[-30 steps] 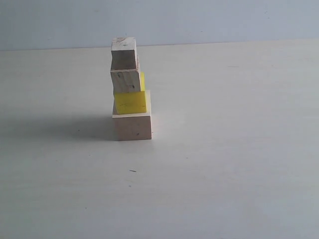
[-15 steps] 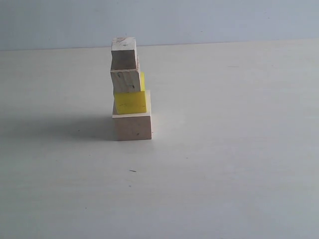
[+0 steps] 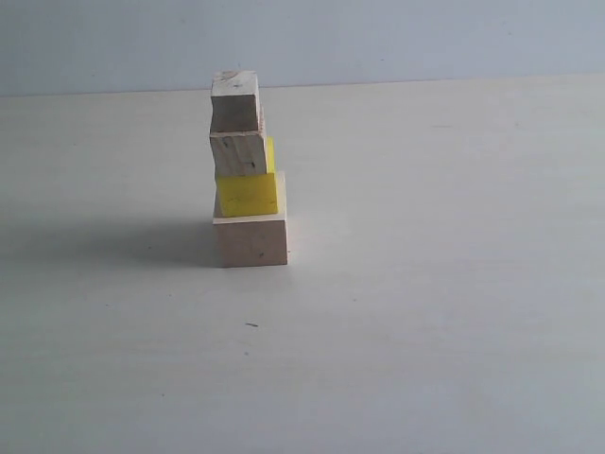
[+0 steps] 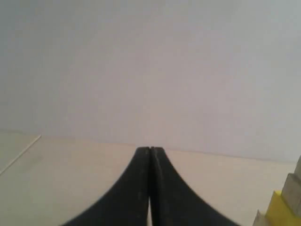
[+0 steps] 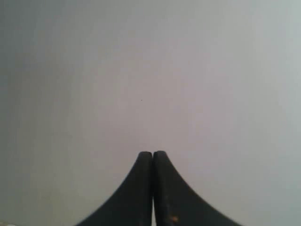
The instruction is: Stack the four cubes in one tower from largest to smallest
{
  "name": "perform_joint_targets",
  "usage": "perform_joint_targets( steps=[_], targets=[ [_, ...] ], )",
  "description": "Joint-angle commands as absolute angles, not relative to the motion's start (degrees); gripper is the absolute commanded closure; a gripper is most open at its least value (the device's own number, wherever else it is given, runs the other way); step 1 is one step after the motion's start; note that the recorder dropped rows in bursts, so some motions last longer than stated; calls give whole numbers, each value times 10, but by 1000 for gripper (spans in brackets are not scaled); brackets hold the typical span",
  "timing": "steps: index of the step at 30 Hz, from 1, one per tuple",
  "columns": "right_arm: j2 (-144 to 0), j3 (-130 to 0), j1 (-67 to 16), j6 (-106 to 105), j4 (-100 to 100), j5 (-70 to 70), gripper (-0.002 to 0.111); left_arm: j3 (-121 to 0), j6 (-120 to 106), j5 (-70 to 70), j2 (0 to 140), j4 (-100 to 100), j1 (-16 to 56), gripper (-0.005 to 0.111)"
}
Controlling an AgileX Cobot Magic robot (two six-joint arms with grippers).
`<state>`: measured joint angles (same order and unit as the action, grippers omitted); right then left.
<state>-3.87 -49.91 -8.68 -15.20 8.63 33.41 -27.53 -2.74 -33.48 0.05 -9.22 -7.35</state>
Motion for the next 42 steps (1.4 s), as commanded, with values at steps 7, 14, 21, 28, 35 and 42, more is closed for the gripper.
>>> perform_joint_targets(
  steps=[7,14,21,28,35,42],
  targets=[
    [-37,-497,-86,-150,89,333,108,-49,-26,-146,0,-133,-75,107],
    [-37,-497,-86,-150,89,333,108,0,-28,-166,0,-135,-74,107],
    [-37,-497,-86,-150,89,333,108,0,-45,-209,0,-92,-40,107],
    [-37,-497,-86,-150,89,333,108,0,-39,-209,0,-92,-40,107],
    [-37,-497,-86,-150,89,333,108,0,-38,-209,0,-96,-40,107],
    [-37,-497,-86,-150,89,333,108,0,-38,-208,0,-96,-40,107]
  ],
)
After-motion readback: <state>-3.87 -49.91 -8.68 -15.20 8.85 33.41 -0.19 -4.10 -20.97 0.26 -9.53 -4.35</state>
